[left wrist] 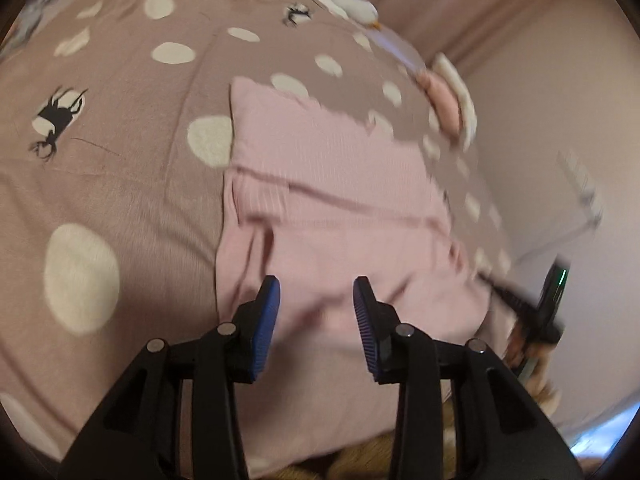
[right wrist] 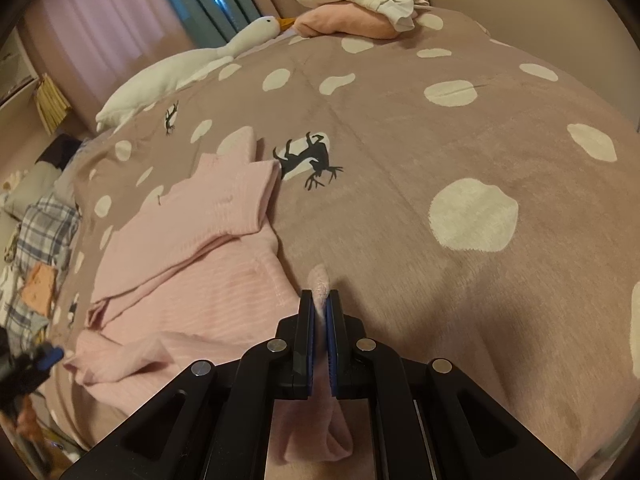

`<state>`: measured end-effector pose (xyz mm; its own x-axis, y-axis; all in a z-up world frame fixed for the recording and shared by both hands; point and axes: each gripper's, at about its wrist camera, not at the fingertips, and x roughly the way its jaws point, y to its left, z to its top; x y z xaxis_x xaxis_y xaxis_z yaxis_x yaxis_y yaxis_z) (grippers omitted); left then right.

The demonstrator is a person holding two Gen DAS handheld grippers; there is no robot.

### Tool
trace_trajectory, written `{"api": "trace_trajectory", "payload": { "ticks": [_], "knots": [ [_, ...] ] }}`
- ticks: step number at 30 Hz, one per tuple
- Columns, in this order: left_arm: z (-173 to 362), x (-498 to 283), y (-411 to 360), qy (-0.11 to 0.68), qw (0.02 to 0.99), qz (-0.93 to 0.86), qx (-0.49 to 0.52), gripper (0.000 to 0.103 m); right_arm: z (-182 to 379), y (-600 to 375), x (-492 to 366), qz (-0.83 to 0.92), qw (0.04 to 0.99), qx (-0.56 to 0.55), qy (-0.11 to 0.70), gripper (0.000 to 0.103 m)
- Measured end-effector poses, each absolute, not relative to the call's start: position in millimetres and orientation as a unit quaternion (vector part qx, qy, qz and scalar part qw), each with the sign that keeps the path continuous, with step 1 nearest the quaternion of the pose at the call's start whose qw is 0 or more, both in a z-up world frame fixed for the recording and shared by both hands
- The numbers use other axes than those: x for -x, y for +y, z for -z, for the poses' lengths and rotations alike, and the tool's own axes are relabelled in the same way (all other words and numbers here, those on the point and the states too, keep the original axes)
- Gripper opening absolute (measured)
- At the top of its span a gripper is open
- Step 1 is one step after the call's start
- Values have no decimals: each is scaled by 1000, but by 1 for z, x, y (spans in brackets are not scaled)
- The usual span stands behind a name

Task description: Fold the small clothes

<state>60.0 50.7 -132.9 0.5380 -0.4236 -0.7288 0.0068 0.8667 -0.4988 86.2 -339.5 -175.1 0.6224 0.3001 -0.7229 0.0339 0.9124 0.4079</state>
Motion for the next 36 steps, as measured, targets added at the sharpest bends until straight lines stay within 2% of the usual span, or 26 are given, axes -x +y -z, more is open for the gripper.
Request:
{"api": "trace_trajectory", "payload": {
  "ticks": [1, 2, 3, 5, 15, 23, 28, 32, 36],
  "knots": [
    [136, -54, 46, 469, 846, 132, 216, 34, 175, -339, -86, -75, 880, -193, 428, 6],
    [141, -50, 41, 478, 843, 138, 205, 26, 175, -339, -85, -74, 880, -193, 428, 6],
    [146, -48, 36, 485, 840, 146, 194, 22, 175, -339, -85, -74, 880, -192, 428, 6],
    [156, -46, 26, 494, 838, 156, 172, 16, 175, -339, -85, -74, 880, -192, 428, 6],
    [175, -92, 15, 504, 843, 125, 138, 13, 176, -340, -84, -72, 879, -190, 432, 6],
    [161, -128, 35, 456, 869, 93, 171, 14, 174, -342, -83, -69, 879, -202, 426, 6],
    [153, -135, 37, 445, 875, 93, 165, 20, 168, -345, -79, -64, 884, -213, 411, 6],
    [150, -140, 33, 441, 881, 92, 144, 37, 168, -345, -78, -60, 885, -210, 411, 6],
    [153, -157, 28, 440, 883, 100, 129, 43, 169, -345, -77, -58, 884, -215, 411, 6]
  ]
}}
